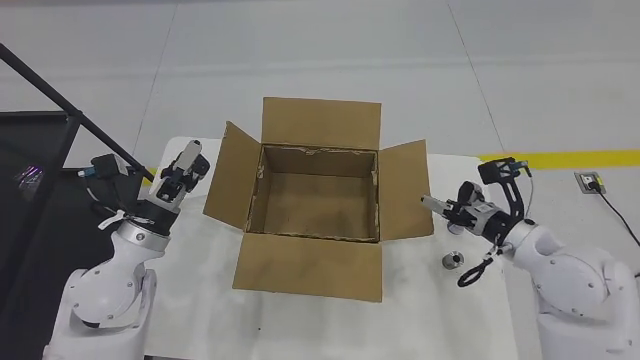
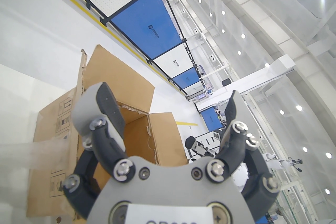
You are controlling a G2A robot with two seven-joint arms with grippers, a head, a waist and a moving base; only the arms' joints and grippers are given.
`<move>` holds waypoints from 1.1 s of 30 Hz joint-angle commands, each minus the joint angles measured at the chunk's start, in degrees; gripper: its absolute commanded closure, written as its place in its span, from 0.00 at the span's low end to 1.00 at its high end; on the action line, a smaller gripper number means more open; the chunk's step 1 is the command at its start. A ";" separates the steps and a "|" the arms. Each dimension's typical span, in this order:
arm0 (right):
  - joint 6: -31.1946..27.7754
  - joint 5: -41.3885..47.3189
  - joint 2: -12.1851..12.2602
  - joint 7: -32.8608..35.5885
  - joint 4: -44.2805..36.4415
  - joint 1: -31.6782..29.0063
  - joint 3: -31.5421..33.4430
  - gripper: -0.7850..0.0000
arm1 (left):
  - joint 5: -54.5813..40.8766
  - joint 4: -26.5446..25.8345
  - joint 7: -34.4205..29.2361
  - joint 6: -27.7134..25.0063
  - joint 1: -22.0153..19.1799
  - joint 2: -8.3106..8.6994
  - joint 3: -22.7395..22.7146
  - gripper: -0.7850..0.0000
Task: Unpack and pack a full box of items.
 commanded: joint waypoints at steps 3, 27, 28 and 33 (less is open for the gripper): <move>1.95 1.08 -0.07 3.97 6.36 6.88 -5.08 0.00 | -0.24 0.21 2.47 1.13 -0.10 -0.05 0.15 0.00; 6.20 3.76 1.71 12.80 -0.97 3.65 -9.41 0.00 | -3.92 2.48 2.54 -0.39 -0.15 0.80 -3.34 0.00; 6.23 3.70 1.86 12.93 -1.61 3.02 -8.97 0.00 | -4.19 2.67 2.37 -0.48 -0.22 0.84 -3.41 0.00; 5.55 5.49 2.37 13.59 -5.17 0.20 -8.54 0.00 | -5.34 3.61 1.65 -1.16 -0.52 1.02 -3.73 0.00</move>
